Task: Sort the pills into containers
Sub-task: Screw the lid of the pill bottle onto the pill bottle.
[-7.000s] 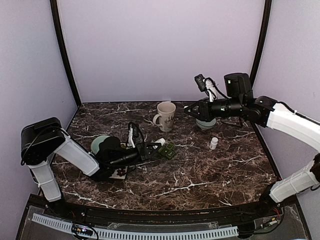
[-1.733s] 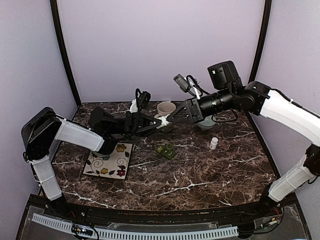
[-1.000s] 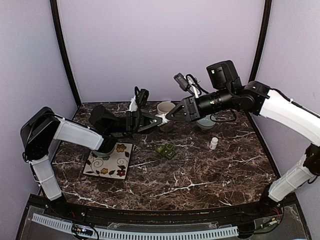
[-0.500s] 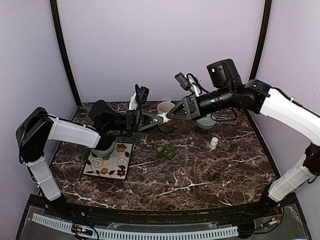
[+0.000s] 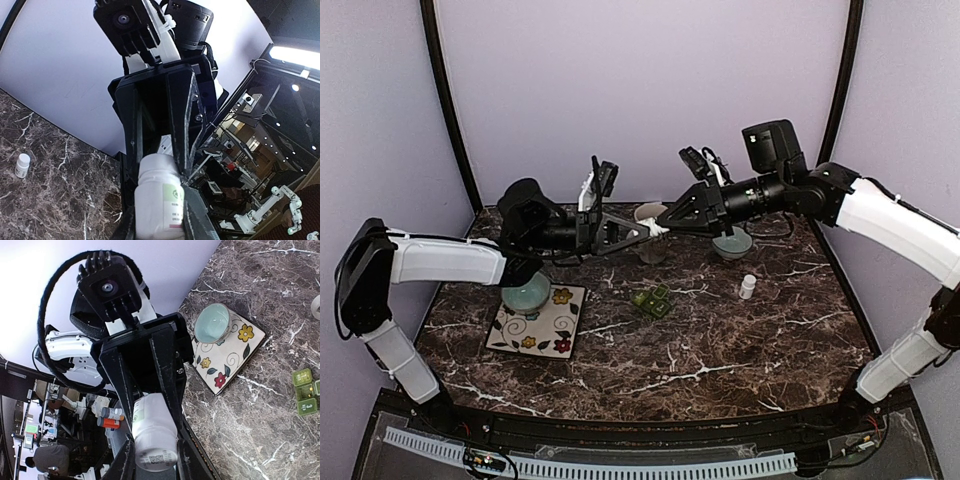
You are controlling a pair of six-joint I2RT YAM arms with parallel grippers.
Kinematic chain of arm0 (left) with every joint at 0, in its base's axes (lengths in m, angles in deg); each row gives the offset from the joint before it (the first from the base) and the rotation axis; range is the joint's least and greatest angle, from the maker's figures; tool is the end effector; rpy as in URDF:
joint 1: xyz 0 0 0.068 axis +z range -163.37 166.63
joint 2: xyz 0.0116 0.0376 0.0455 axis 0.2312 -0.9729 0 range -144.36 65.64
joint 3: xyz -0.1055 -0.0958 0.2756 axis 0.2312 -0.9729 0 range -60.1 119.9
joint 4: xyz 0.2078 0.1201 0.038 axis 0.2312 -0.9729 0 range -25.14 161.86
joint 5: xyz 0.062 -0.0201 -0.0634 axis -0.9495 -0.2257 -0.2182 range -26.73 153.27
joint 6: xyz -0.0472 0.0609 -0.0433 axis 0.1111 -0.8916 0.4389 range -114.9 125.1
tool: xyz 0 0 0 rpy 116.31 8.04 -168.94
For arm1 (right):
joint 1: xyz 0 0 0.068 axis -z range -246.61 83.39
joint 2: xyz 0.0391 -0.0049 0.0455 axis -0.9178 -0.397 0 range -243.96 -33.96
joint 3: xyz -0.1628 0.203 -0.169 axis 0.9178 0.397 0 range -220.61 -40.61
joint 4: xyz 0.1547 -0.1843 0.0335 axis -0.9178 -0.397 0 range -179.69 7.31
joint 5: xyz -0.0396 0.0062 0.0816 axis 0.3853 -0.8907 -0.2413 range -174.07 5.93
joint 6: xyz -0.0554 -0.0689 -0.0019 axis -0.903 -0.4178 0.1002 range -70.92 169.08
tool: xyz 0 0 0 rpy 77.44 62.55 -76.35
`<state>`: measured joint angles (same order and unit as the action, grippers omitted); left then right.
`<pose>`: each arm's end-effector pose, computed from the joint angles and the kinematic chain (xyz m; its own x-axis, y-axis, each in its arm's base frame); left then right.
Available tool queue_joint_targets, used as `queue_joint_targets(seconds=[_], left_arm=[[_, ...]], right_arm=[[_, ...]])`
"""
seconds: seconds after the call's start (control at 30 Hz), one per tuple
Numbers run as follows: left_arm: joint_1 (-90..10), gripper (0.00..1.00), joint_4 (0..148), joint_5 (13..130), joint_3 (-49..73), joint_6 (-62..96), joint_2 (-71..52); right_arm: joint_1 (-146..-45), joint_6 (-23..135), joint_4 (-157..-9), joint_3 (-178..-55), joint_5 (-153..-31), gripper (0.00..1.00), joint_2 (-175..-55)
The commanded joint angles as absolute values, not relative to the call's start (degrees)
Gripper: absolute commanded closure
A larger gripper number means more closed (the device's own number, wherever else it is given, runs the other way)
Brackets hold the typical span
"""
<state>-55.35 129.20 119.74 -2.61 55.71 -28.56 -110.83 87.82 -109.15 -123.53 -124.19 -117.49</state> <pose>0.2301 -0.2951 0.3701 -0.5676 -0.0637 -0.8209 0.8049 -0.2527 -0.5369 0.2020 0.2673 0.4106 -0.8455 -0.1550 -0.5110 -0.5326 0.3139 0.7860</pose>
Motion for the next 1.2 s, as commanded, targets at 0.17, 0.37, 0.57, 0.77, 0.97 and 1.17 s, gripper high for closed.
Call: queue_joint_targets(seconds=[0.17, 0.37, 0.57, 0.77, 0.97, 1.17], left_arm=[[-61.4, 1.00, 106.0, 113.3, 7.2, 31.5, -20.3], [-64.1, 1.00, 95.4, 107.7, 8.8, 20.3, -17.9], [-66.2, 1.00, 90.0, 100.0, 8.6, 12.4, -15.4], [-68.4, 1.00, 88.5, 93.3, 7.0, 6.6, -13.6], [-70.2, 1.00, 90.2, 86.3, 3.6, 0.8, -12.2], [-72.8, 1.00, 94.1, 79.8, 0.6, -5.8, -12.0]], right_arm=[[-112.6, 96.5, -103.1, -122.1, -128.1, 1.00, -122.4], [-112.0, 100.1, -101.4, -121.4, -130.5, 1.00, -122.9], [-111.2, 104.0, -98.1, -119.5, -132.8, 1.00, -122.6], [-110.3, 106.6, -96.5, -118.6, -134.1, 1.00, -122.7], [-110.1, 108.5, -96.3, -118.2, -134.5, 1.00, -123.4], [-110.0, 113.3, -92.1, -115.5, -134.9, 1.00, -123.2]])
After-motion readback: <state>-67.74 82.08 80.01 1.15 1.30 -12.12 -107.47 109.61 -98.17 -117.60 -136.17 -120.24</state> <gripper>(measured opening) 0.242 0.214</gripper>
